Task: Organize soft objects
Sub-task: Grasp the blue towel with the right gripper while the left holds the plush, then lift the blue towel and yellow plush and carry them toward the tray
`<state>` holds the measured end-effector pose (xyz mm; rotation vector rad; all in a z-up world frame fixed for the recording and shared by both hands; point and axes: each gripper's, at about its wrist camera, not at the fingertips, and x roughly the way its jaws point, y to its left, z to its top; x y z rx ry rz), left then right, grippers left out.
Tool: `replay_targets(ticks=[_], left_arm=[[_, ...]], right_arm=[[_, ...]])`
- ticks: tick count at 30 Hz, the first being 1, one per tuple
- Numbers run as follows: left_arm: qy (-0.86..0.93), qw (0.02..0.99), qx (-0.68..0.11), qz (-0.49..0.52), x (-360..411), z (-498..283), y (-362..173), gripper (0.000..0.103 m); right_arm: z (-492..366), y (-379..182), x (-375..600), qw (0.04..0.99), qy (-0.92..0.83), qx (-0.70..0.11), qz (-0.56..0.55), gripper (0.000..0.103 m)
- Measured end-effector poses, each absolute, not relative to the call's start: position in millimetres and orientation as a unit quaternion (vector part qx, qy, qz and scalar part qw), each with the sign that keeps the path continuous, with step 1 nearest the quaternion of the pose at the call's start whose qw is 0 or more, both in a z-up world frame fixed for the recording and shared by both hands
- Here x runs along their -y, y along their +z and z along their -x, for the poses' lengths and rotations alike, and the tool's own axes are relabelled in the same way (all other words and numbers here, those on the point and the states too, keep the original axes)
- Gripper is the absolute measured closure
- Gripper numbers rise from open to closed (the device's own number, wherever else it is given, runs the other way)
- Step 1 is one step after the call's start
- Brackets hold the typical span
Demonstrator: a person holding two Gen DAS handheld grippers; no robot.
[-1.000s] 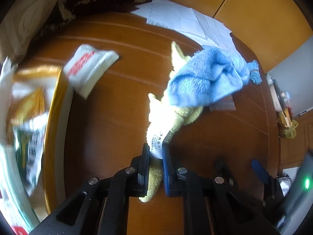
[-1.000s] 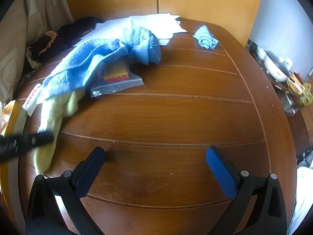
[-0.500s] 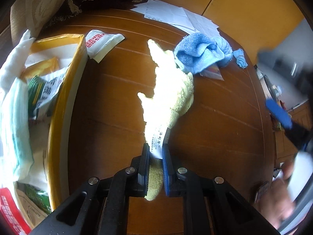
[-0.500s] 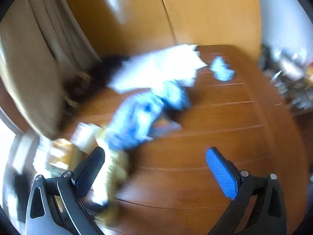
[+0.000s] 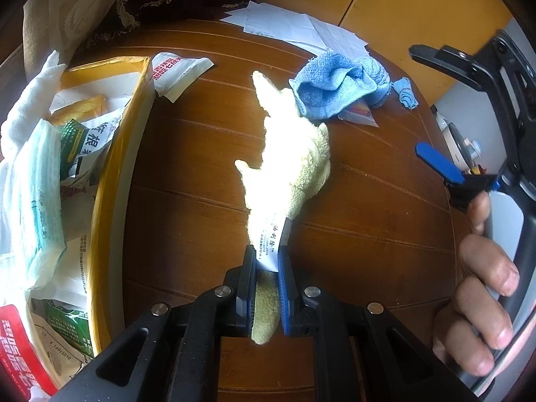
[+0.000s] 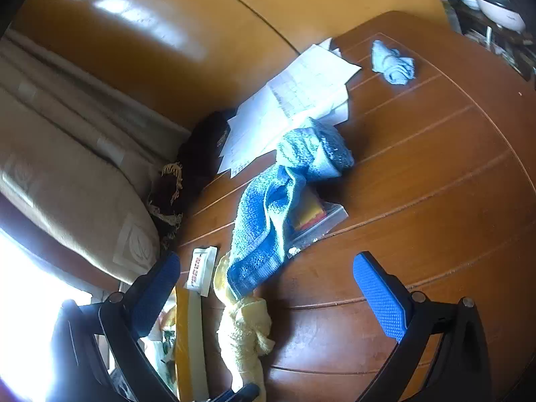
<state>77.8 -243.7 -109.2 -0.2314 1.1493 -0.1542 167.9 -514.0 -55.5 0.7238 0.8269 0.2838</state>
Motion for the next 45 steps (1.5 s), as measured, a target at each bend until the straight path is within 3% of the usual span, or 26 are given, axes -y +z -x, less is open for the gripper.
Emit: replay_targets(ticks=[9, 13, 17, 20, 22, 26, 27, 30, 36, 40, 42, 45], left_arm=[[-0.078, 0.832, -0.539, 0.101, 245, -75, -110, 0.093], [-0.082, 0.832, -0.539, 0.103, 242, -75, -110, 0.093], [-0.086, 0.833, -0.537, 0.098, 242, -73, -110, 0.093], [-0.09, 0.835, -0.535, 0.093, 242, -71, -110, 0.093], [-0.091, 0.834, -0.535, 0.095, 242, -71, -110, 0.093], [-0.092, 0.835, -0.534, 0.095, 241, -70, -109, 0.093], [-0.091, 0.836, -0.533, 0.096, 241, -69, -109, 0.093], [-0.086, 0.837, -0.531, 0.101, 241, -66, -110, 0.093], [-0.085, 0.838, -0.531, 0.086, 244, -56, -109, 0.09], [-0.079, 0.842, -0.528, 0.076, 249, -49, -109, 0.087], [-0.079, 0.84, -0.532, 0.074, 251, -48, -108, 0.085], [-0.079, 0.834, -0.541, 0.079, 250, -45, -106, 0.069]], right_arm=[[-187, -47, 505, 0.866, 0.131, -0.394, -0.28, 0.001], [-205, -51, 505, 0.87, 0.107, -0.404, -0.262, 0.01], [-230, -60, 505, 0.866, 0.079, -0.42, -0.259, 0.027], [-249, -69, 510, 0.856, 0.077, -0.424, -0.285, 0.029], [-258, -76, 510, 0.849, 0.075, -0.433, -0.294, 0.04], [-262, -88, 505, 0.834, 0.082, -0.454, -0.302, 0.087], [-260, -88, 505, 0.833, 0.084, -0.454, -0.305, 0.092], [-247, -72, 503, 0.843, 0.094, -0.437, -0.298, 0.097], [-188, -24, 507, 0.868, 0.145, -0.374, -0.291, 0.098], [-150, -24, 510, 0.872, 0.162, -0.368, -0.279, 0.098], [-143, -38, 515, 0.858, 0.165, -0.39, -0.29, 0.098], [-132, -54, 519, 0.843, 0.174, -0.408, -0.304, 0.098]])
